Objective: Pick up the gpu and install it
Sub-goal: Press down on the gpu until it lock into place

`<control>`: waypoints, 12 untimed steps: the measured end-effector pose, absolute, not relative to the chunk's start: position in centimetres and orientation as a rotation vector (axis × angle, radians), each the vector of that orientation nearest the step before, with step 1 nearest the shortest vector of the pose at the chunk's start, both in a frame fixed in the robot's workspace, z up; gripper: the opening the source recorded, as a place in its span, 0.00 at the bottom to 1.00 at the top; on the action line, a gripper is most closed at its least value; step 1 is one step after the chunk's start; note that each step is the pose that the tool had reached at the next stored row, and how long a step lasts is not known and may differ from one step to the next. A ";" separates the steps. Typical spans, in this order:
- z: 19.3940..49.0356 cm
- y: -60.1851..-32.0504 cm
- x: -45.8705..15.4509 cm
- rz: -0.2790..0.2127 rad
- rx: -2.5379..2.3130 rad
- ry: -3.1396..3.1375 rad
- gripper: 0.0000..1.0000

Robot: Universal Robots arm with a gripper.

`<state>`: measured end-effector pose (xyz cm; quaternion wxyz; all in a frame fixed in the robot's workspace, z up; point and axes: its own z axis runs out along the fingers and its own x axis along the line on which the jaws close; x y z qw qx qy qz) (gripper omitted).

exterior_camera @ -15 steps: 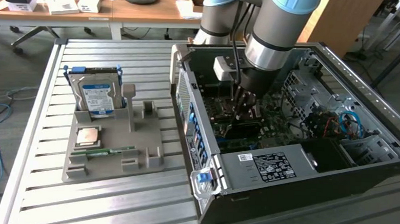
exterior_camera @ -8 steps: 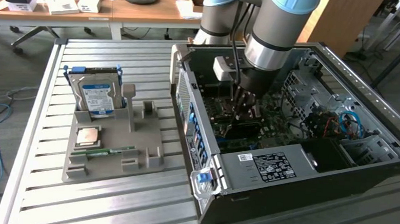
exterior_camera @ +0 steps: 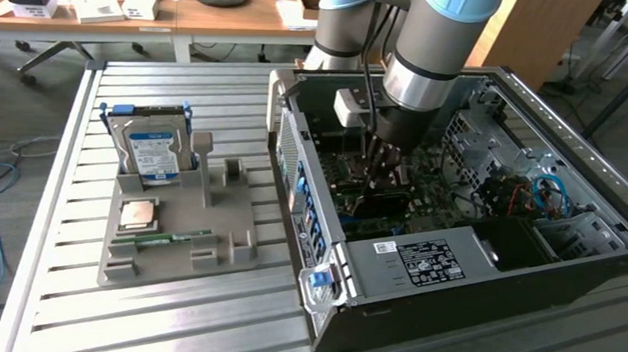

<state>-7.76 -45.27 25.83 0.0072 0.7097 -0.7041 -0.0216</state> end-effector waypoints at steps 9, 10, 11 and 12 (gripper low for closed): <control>26.1 -45.2 -7.8 -0.069 2.221 -2.204 0.11; 26.3 -45.2 -7.8 -0.070 2.222 -2.205 0.11; 26.6 -45.3 -7.8 -0.069 2.220 -2.204 0.11; 26.9 -45.3 -7.8 -0.068 2.220 -2.203 0.11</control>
